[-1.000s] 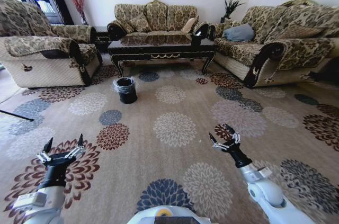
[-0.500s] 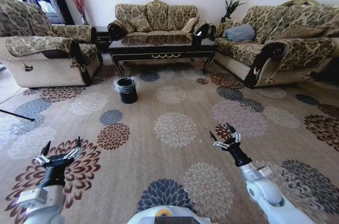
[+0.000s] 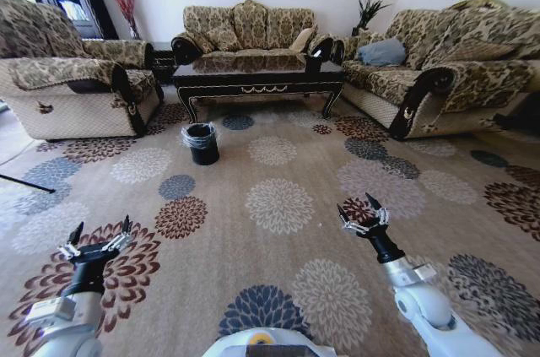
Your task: Move to the front of the table and pick up the trash from the floor, then place it into the trash bin.
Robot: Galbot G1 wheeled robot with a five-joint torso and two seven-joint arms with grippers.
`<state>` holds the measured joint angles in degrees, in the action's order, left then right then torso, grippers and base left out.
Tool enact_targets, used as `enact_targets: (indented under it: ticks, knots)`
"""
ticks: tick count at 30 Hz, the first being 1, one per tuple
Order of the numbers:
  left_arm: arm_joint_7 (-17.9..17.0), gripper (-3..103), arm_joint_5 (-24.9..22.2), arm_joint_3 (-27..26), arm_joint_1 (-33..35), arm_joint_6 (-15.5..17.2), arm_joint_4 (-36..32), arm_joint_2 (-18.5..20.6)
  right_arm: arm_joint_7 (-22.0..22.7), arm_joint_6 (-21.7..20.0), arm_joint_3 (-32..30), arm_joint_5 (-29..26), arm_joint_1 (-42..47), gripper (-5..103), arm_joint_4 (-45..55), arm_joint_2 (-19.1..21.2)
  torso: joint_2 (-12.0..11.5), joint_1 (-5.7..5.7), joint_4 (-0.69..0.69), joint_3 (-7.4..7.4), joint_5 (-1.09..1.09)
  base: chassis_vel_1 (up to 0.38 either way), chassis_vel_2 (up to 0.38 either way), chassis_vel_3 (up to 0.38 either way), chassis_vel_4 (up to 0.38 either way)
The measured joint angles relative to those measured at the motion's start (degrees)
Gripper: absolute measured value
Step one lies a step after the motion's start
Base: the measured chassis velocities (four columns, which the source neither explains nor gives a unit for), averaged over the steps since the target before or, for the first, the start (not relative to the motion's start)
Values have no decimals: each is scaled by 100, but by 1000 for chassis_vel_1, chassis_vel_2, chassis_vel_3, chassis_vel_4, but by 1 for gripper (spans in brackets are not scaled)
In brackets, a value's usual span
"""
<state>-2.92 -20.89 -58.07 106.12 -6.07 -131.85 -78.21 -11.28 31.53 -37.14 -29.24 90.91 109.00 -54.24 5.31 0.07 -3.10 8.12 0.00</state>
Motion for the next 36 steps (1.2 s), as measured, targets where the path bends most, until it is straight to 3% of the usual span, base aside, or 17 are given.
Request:
enact_targets:
  ticks: [16, 27, 36]
  knots:
    - [140, 100, -53, -15, -28, -248, -56, -254, 213, -169, -318, 152, 95, 100, 418, -164, 383, 95, 0, 293, -1, 0, 0, 0, 0]
    - [53, 100, -236, -141, 13, -155, -143, -383, 926, -687, -555, 147, -13, 100, 574, -213, 653, 162, 1, 496, 0, 0, 0, 0, 0]
    - [-5, 100, -474, -174, -175, -23, 43, -194, 1552, -1144, -654, -5, -38, 100, 679, -331, 877, 233, 0, 649, 0, 0, 0, 0, 0]
